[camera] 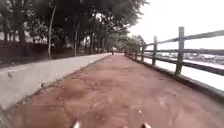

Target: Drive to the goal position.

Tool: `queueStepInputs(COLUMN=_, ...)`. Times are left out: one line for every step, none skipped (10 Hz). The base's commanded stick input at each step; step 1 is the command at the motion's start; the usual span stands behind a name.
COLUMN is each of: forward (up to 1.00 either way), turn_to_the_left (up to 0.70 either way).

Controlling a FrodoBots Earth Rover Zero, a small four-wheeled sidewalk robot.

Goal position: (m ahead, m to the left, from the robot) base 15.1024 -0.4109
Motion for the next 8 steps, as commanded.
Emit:
queueStepInputs(forward=0.50, turn_to_the_left=0.00)
queueStepInputs(forward=0.50, turn_to_the_left=0.00)
queueStepInputs(forward=0.50, turn_to_the_left=0.00)
queueStepInputs(forward=0.50, turn_to_the_left=0.00)
queueStepInputs(forward=0.50, turn_to_the_left=0.00)
queueStepInputs(forward=0.50, turn_to_the_left=0.00)
queueStepInputs(forward=0.50, turn_to_the_left=0.00)
queueStepInputs(forward=0.50, turn_to_the_left=0.00)
